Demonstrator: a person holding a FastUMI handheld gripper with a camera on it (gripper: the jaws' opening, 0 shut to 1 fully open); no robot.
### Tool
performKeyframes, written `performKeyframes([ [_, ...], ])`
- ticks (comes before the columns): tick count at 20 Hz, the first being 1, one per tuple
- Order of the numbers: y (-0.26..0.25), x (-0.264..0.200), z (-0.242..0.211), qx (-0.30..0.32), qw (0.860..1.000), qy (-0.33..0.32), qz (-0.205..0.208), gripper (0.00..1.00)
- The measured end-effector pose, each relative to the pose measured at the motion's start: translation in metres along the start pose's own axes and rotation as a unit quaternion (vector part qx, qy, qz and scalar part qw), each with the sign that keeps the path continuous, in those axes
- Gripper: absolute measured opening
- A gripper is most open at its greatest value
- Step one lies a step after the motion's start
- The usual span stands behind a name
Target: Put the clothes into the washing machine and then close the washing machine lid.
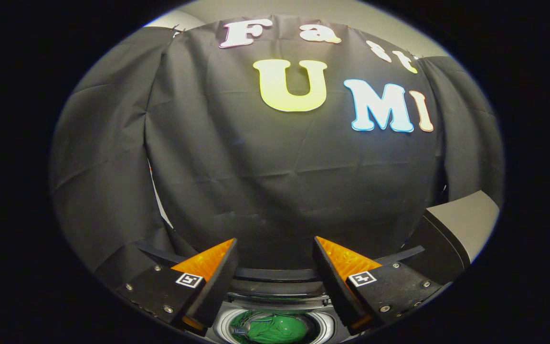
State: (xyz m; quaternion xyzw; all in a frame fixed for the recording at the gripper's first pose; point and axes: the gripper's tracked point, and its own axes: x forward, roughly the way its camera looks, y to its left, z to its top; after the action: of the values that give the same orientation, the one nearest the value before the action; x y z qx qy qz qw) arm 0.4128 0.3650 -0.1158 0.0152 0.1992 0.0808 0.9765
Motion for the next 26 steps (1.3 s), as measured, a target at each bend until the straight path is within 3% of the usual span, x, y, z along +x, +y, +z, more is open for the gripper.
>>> performKeyframes([
  [16, 0.007, -0.059, -0.032, -0.011, 0.998, -0.052, 0.012, 0.94],
  [26, 0.012, -0.098, -0.076, -0.021, 0.999, -0.042, 0.025, 0.94],
])
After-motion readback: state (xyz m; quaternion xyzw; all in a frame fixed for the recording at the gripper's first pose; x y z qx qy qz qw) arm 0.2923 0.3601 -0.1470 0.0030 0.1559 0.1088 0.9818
